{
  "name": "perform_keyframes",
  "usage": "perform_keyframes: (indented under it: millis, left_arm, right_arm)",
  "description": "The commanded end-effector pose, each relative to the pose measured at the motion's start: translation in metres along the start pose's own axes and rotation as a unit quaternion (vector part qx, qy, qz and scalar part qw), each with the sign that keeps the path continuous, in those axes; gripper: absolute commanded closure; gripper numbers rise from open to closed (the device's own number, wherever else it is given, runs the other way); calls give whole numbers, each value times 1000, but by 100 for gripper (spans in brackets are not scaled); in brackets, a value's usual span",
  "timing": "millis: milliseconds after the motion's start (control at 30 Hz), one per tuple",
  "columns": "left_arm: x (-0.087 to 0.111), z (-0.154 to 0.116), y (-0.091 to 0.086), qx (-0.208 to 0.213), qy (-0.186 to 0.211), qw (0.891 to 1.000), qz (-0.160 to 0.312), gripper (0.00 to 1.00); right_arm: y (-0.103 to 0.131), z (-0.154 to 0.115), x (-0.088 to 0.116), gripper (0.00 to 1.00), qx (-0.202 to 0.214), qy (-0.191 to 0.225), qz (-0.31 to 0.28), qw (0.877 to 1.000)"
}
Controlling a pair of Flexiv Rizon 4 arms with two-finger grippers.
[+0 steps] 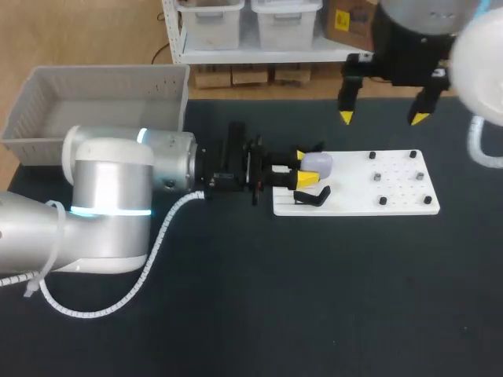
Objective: Pick up each earbud case from the left stands, insert the matching earbuds, close the lid, and place the case in the box.
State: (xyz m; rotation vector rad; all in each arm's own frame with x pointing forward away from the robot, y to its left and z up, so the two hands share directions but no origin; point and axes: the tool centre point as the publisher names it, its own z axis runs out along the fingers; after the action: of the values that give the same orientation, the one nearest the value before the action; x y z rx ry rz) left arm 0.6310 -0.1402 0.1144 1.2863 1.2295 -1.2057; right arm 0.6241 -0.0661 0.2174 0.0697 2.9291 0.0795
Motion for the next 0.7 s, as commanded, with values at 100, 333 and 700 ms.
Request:
perform_keyframes:
  millis: [100,333,700]
  left_arm:
    - [-27,-44,-11,-64,-13,998,3,100]
    - [-39,-107,34,-170,-3,985,30,100]
    - [-40,-214,109,-380,33,923,47,100]
  right_arm:
    - [-14,-18,28,0,-12,-83,1,996]
    - [-14,-18,28,0,-12,-83,1,996]
    - [-14,-18,28,0,-12,-83,1,996]
